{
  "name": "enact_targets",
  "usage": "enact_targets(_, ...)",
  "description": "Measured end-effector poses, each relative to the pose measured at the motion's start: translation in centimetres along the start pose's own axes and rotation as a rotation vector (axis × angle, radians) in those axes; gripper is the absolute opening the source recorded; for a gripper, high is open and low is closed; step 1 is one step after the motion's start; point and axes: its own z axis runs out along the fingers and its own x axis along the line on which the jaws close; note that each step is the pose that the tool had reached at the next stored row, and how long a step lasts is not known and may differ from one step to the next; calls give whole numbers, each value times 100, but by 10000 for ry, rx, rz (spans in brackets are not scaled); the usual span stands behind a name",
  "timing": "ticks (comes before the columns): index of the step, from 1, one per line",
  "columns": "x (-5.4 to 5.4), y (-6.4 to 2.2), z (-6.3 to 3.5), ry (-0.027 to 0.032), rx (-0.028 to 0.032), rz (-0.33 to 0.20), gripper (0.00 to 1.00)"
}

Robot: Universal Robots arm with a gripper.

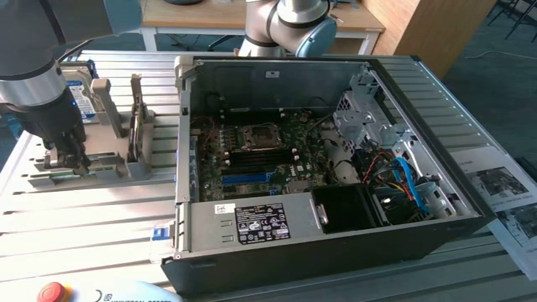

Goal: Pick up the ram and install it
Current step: 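Pick up the ram and move it above insertion slot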

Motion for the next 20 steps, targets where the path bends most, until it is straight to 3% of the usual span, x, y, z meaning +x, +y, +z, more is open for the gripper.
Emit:
enact_targets(16, 0, 0, 4, 0, 0, 0, 24)
enact_targets(20, 0, 0, 5, 0, 0, 0, 11)
